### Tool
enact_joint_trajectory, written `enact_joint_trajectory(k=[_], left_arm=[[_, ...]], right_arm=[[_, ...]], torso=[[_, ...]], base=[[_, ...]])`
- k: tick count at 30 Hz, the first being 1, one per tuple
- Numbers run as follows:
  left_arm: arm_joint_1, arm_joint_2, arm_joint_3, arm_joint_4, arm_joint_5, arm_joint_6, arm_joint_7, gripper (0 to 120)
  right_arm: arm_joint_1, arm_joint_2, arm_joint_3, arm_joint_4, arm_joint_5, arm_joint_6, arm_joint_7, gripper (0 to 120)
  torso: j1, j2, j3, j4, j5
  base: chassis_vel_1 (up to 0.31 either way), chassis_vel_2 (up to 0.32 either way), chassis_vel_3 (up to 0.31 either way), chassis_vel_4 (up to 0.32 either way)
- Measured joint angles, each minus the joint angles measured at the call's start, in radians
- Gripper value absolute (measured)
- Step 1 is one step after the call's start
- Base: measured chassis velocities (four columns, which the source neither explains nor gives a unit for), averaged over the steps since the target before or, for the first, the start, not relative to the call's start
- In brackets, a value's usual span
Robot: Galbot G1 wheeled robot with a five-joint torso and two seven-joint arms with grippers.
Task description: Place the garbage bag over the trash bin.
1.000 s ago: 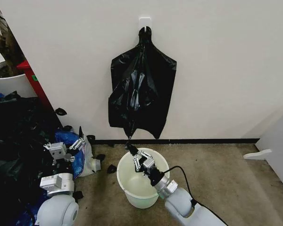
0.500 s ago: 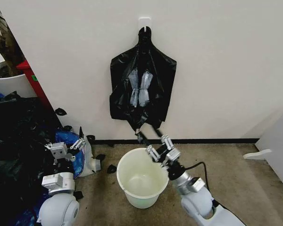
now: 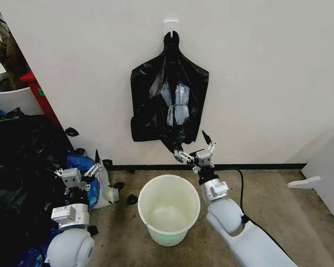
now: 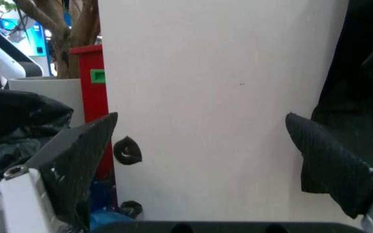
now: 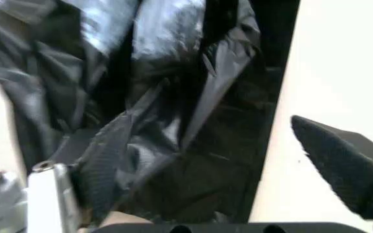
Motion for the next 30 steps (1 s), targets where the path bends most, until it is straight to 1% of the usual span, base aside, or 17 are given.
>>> enact_joint_trajectory(k=[2,4,6,7,9,10,12,13,16,19,23,25,26,28,30], left_arm=[[0.000,-0.001,0.000,0.001,0.000,0.000,0.000,100],[0.000,-0.003,0.000,0.003,0.000,0.000,0.000,100],[0.000,-0.004,0.000,0.005,0.000,0.000,0.000,100],[0.000,-0.005,0.000,0.007,0.000,0.000,0.000,100],[0.000,-0.006,0.000,0.010,0.001,-0.001,0.000,100],[0.000,-0.008,0.000,0.011,0.003,-0.001,0.000,100],[0.001,-0.009,0.000,0.011,0.004,-0.002,0.000,100],[0.001,-0.009,0.000,0.011,0.004,-0.002,0.000,100],[0.001,-0.011,0.000,0.013,0.008,-0.002,-0.001,100],[0.003,-0.013,0.001,0.015,0.013,-0.003,-0.001,100],[0.003,-0.014,0.001,0.018,0.015,-0.004,-0.002,100],[0.002,-0.015,0.001,0.019,0.016,-0.004,-0.002,100],[0.002,-0.015,0.001,0.019,0.016,-0.004,-0.002,100],[0.001,-0.015,0.002,0.020,0.017,-0.004,-0.002,100],[0.001,-0.016,0.003,0.021,0.018,-0.005,-0.002,100]], right_arm=[[0.013,0.002,-0.001,-0.008,0.002,-0.005,0.004,82],[0.031,0.003,-0.011,-0.011,0.022,-0.005,-0.001,71],[0.039,0.003,-0.019,-0.008,0.040,-0.001,-0.010,69],[0.048,0.003,-0.031,0.004,0.065,0.007,-0.030,66],[0.057,0.006,-0.044,0.016,0.084,0.021,-0.061,68],[0.062,0.008,-0.052,0.022,0.087,0.028,-0.077,74],[0.069,0.010,-0.061,0.026,0.080,0.026,-0.080,79],[0.069,0.010,-0.061,0.026,0.080,0.026,-0.080,79],[0.093,0.011,-0.065,0.003,0.009,-0.056,0.008,82],[0.117,0.010,-0.064,-0.016,-0.001,-0.120,0.071,82],[0.129,0.009,-0.063,-0.018,-0.001,-0.125,0.075,81],[0.137,0.009,-0.067,-0.018,0.003,-0.125,0.074,74],[0.137,0.009,-0.067,-0.018,0.003,-0.125,0.074,74],[0.148,0.011,-0.074,-0.021,0.006,-0.125,0.073,69],[0.160,0.013,-0.079,-0.026,0.010,-0.125,0.073,68]], torso=[[0.000,0.000,0.000,-0.0001,0.0000],[0.000,0.000,0.000,-0.0002,0.0000],[0.000,0.000,0.000,-0.0002,0.0000],[0.000,0.000,0.000,-0.0001,0.0000],[0.000,0.000,0.000,0.0000,0.0000],[0.000,0.000,0.000,0.0000,-0.0001],[0.000,0.000,0.000,-0.0001,0.0000],[0.000,0.000,0.000,-0.0001,0.0000],[0.000,0.000,0.000,0.0000,0.0000],[0.000,0.000,0.000,-0.0002,0.0000],[0.000,0.000,0.000,-0.0001,0.0000],[0.000,0.000,0.000,-0.0002,0.0000],[0.000,0.000,0.000,-0.0002,0.0000],[0.000,0.000,0.000,-0.0001,0.0000],[0.000,0.000,0.000,-0.0001,0.0000]], base=[[0.000,0.000,0.000,0.000],[0.000,0.000,0.000,0.000],[0.000,0.000,0.000,0.000],[0.000,0.000,0.000,0.000],[0.000,0.000,0.000,0.000],[0.000,0.000,0.000,0.000],[0.000,0.000,0.000,0.000],[0.000,0.000,0.000,0.000],[0.000,0.000,0.000,0.000],[0.000,0.000,0.000,0.000],[0.000,0.000,0.000,0.000],[0.000,0.000,0.000,0.000],[0.000,0.000,0.000,0.000],[0.000,0.000,0.000,0.000],[0.000,0.000,0.000,0.000]])
